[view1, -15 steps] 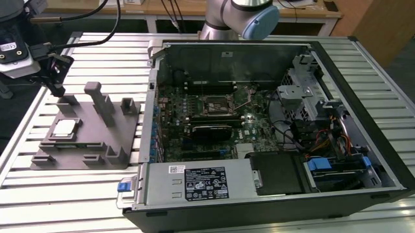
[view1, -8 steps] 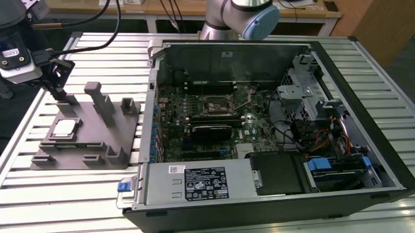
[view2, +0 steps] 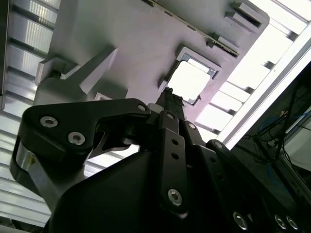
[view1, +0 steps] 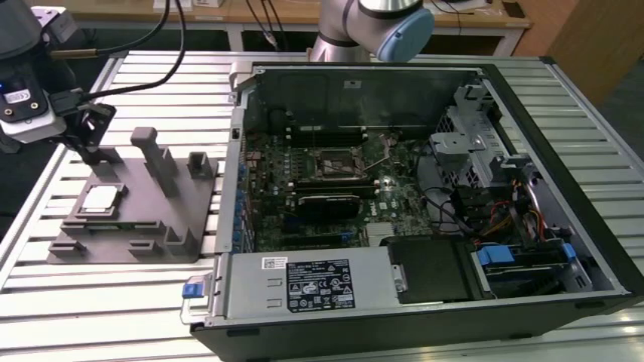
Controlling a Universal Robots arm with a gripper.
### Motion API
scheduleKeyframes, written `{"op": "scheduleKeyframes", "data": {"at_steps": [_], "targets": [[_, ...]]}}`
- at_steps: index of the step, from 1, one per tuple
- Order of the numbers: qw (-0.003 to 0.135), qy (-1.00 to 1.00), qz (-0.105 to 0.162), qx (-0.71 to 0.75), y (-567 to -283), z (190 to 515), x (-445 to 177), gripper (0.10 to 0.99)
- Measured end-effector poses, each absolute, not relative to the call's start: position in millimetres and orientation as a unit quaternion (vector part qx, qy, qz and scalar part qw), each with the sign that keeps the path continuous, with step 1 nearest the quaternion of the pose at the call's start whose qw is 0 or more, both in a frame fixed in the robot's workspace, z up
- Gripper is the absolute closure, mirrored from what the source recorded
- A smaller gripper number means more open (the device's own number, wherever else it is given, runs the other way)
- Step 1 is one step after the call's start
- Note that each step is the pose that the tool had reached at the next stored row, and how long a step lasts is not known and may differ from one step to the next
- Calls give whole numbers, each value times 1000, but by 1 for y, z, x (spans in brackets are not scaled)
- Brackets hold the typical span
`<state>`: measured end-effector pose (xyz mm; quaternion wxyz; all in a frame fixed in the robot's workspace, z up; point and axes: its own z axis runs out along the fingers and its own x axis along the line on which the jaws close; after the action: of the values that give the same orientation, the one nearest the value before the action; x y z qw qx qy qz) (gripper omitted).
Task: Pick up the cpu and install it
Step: 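Pick up the cpu and move it towards the insertion slot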
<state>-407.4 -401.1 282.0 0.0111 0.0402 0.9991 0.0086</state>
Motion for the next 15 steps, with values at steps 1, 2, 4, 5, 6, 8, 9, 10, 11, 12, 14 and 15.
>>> {"op": "scheduleKeyframes", "data": {"at_steps": [1,2,4,5,6,8,9,10,11,12,14,15], "targets": [[11,999,9,40,-402,281,-408,980],[11,999,9,40,-404,279,-408,980],[11,999,9,40,-406,277,-409,980],[11,999,9,40,-407,275,-410,980],[11,999,9,40,-408,274,-410,980],[11,999,9,40,-410,270,-412,980],[11,999,9,40,-410,269,-413,980],[11,999,9,40,-411,267,-414,980],[11,999,9,40,-412,265,-414,980],[11,999,9,40,-412,263,-415,980],[11,999,9,40,-413,260,-417,980],[11,999,9,40,-414,258,-418,980]]}}
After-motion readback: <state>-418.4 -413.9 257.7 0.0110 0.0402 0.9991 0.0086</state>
